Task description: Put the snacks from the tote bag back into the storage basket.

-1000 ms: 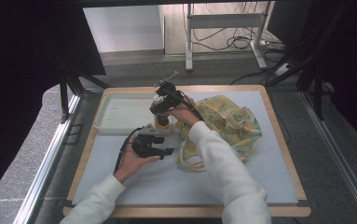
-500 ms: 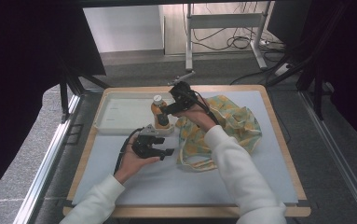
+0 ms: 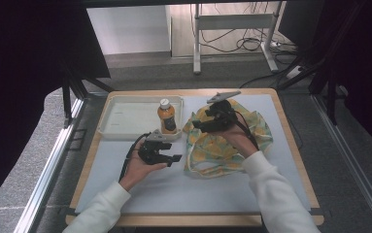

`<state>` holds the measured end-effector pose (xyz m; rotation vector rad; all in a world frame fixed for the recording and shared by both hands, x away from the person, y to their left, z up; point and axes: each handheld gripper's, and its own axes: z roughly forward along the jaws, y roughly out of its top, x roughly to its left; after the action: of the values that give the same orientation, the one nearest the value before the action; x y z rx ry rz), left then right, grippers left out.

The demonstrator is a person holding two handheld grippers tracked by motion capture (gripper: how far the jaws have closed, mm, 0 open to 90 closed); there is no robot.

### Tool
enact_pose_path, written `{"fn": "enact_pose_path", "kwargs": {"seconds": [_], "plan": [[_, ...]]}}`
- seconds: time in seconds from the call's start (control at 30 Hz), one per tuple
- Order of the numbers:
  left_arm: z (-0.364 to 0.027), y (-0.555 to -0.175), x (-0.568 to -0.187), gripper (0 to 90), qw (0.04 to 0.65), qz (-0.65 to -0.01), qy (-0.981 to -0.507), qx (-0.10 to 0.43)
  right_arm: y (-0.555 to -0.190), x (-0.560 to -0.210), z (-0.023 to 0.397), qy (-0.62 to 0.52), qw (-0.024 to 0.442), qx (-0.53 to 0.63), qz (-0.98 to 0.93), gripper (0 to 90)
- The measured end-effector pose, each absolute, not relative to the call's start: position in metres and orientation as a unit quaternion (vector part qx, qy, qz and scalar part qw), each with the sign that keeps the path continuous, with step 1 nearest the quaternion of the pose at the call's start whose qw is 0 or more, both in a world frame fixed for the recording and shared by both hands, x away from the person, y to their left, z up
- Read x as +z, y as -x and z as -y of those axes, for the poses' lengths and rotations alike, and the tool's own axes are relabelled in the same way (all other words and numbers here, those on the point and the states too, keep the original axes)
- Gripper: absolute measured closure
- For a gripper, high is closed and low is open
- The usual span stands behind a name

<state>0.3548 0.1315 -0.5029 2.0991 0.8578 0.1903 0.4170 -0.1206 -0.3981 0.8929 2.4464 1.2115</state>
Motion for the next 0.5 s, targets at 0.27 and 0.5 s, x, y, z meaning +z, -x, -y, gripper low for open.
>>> {"fn": "enact_pose_path", "kwargs": {"seconds": [0.27,0.5], "plan": [[-0.132,-0.355,-0.504,33.0,0.416,-0.346,-0.837,0.078,-0.388,-0.413,0.173,-0.319,0.143,0.417,-0.839,30.3],[-0.133,-0.356,-0.504,32.9,0.415,-0.35,-0.836,0.08,-0.367,-0.434,0.224,-0.35,0.148,0.411,-0.829,30.7]]}}
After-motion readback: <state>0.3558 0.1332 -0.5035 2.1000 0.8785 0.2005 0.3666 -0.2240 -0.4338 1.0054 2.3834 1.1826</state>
